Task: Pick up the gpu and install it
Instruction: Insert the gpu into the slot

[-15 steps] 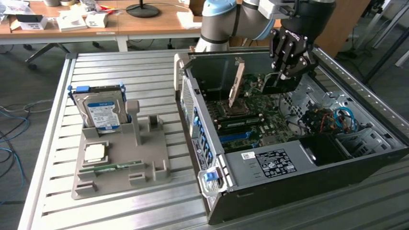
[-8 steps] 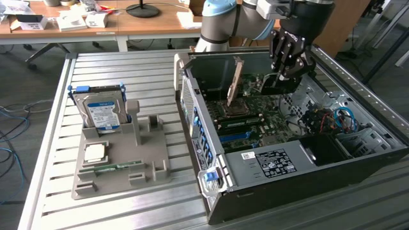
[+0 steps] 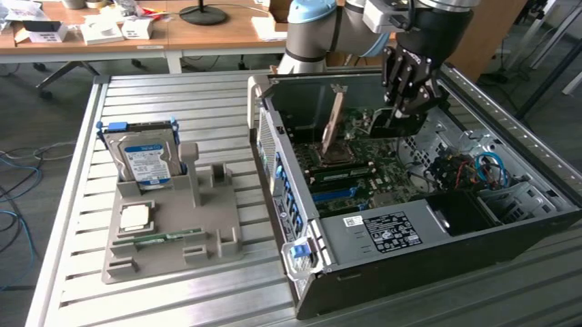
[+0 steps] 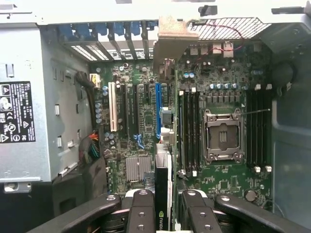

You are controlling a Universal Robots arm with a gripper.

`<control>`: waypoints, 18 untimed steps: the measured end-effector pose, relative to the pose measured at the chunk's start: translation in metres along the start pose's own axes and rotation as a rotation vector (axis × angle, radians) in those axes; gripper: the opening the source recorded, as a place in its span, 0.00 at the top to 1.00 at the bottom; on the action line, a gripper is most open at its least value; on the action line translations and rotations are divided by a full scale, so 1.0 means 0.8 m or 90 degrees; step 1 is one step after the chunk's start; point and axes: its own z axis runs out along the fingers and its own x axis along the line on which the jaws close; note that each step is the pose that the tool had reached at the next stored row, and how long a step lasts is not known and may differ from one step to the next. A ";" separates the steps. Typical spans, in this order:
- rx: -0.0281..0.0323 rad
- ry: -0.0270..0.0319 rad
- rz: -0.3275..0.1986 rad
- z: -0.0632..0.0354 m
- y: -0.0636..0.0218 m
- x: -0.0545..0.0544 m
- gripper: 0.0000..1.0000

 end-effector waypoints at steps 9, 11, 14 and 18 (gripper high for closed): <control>0.0001 -0.0002 0.000 0.008 0.001 0.000 0.74; 0.0000 0.0000 0.000 0.011 0.001 0.000 0.74; 0.0000 0.0000 0.000 0.018 0.001 0.000 0.74; 0.0000 0.0000 0.000 0.027 0.001 0.000 0.74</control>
